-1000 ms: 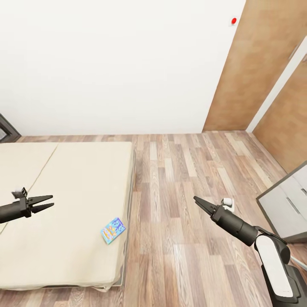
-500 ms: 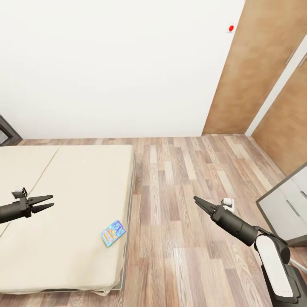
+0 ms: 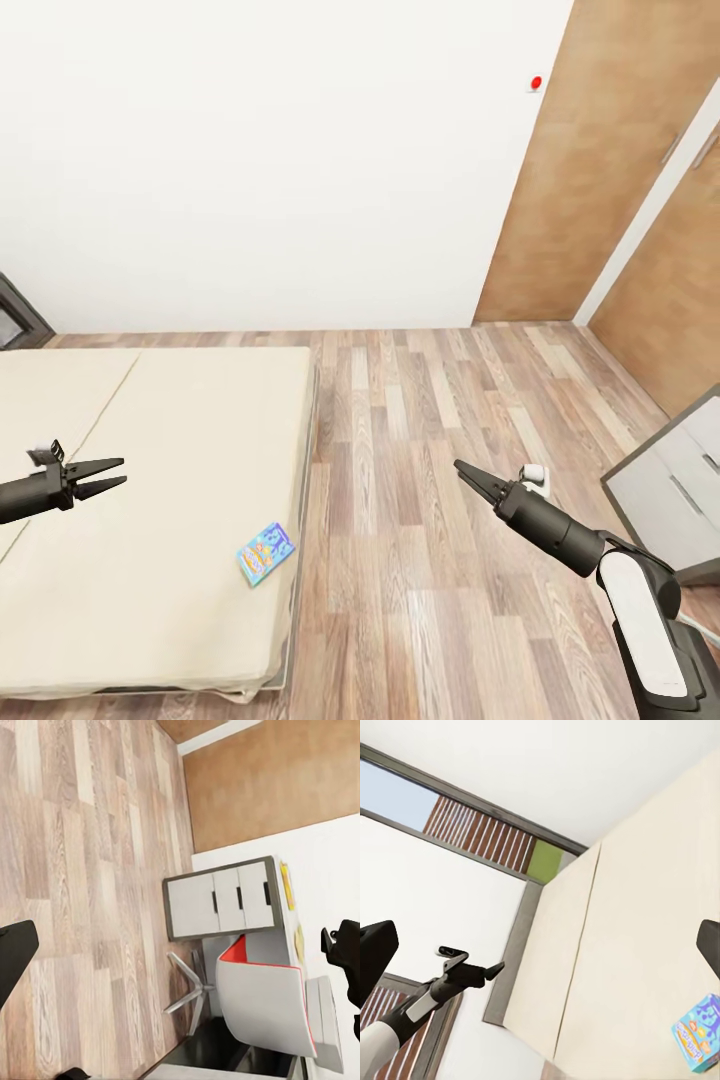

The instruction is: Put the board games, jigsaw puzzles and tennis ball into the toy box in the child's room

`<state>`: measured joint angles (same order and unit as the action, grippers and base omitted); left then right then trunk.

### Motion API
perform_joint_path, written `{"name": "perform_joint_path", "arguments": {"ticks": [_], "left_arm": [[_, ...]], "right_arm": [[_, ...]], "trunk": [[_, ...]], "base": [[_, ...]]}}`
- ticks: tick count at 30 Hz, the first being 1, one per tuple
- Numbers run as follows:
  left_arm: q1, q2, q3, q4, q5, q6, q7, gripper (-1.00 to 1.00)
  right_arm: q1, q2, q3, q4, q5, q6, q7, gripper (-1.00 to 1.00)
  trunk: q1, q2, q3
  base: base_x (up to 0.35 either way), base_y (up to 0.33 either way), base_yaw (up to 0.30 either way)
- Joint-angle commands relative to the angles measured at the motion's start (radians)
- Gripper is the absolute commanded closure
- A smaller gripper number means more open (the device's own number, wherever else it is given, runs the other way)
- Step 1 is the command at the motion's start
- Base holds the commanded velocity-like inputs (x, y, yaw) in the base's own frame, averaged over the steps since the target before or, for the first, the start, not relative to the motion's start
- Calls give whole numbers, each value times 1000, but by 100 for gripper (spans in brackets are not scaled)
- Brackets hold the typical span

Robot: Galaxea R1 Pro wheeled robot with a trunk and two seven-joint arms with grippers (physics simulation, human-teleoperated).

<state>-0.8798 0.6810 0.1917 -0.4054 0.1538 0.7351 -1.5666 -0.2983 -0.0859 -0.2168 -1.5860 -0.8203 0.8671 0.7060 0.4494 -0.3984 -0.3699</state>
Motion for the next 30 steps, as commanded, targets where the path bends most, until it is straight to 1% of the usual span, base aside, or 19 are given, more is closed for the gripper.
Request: {"name": "perform_joint_path", "arguments": {"ticks": [1,8,30], "left_arm": [[-1,0,0,0,-1,11,-4,-100],[-1,-1,0,0,-1,11,-4,-100],[-1,-1,0,0,-2,10,-4,-100]], "right_arm": [[-1,0,-1,0,0,3,2,-100],[-1,1,-1,0,-2,-16,0,-100],[-1,2,-1,0,-2,-19,0,-100]], "trunk": [[1,-2,0],[1,-2,12],[1,-2,48]], "base": [[0,0,0],[0,0,0],[0,0,0]]}}
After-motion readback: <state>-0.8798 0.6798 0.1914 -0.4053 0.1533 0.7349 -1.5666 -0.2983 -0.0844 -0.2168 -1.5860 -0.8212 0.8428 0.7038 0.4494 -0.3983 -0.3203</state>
